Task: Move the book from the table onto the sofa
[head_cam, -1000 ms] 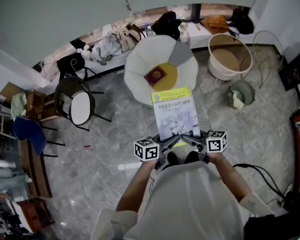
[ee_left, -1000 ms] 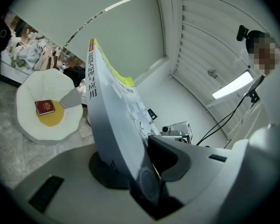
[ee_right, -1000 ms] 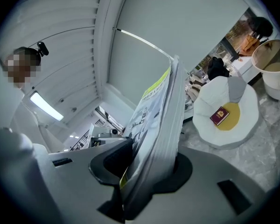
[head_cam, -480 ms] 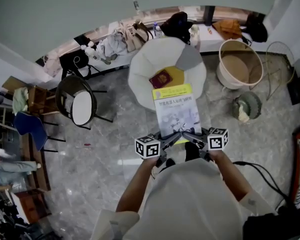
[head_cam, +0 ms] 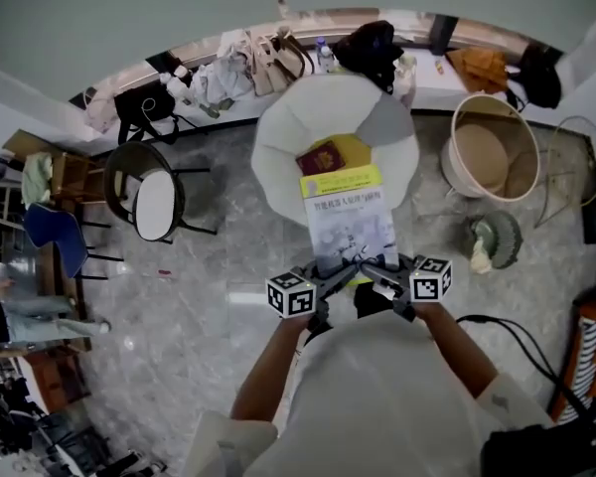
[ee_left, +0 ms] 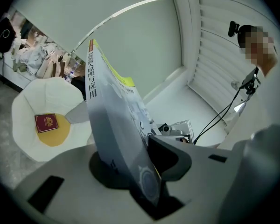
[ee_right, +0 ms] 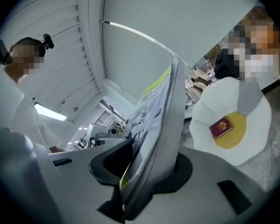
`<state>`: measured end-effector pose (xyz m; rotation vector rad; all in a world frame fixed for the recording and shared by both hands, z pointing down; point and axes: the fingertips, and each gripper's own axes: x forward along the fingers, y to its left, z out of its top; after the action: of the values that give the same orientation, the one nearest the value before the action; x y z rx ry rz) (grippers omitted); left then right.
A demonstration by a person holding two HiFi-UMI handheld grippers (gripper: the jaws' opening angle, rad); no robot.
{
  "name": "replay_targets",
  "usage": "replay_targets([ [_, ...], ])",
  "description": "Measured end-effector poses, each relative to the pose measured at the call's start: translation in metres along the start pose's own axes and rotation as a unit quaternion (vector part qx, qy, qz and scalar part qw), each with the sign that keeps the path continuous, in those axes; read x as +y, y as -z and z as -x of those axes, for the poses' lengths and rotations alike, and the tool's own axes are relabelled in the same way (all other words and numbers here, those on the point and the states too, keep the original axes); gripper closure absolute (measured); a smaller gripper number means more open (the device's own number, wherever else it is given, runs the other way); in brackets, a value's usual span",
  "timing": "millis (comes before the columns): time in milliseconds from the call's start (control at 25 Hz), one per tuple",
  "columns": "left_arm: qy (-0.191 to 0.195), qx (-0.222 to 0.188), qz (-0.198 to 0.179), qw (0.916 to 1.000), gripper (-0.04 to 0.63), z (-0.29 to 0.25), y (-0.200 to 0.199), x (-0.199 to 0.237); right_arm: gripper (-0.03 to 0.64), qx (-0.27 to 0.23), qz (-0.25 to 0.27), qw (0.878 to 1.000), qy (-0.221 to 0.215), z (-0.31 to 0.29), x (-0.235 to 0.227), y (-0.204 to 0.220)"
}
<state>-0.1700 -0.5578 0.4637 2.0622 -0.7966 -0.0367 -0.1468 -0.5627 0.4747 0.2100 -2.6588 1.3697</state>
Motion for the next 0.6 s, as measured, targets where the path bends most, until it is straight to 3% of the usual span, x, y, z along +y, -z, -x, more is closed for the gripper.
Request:
replay_targets([
  [160,-0.005,-0.004,0.015,0.9999,0.479,-0.031,-0.02,0.018,0.488,0.013,-0.006,1.0,-0.004,0.005,-0.032,-0.026],
  [600,-0.014,0.018,0.03,0.9993,0.479,-0.07,-0.028,0.052,0.486,0.015,-0.028,0.999,-0.002,0.006,-0.081,-0.039],
])
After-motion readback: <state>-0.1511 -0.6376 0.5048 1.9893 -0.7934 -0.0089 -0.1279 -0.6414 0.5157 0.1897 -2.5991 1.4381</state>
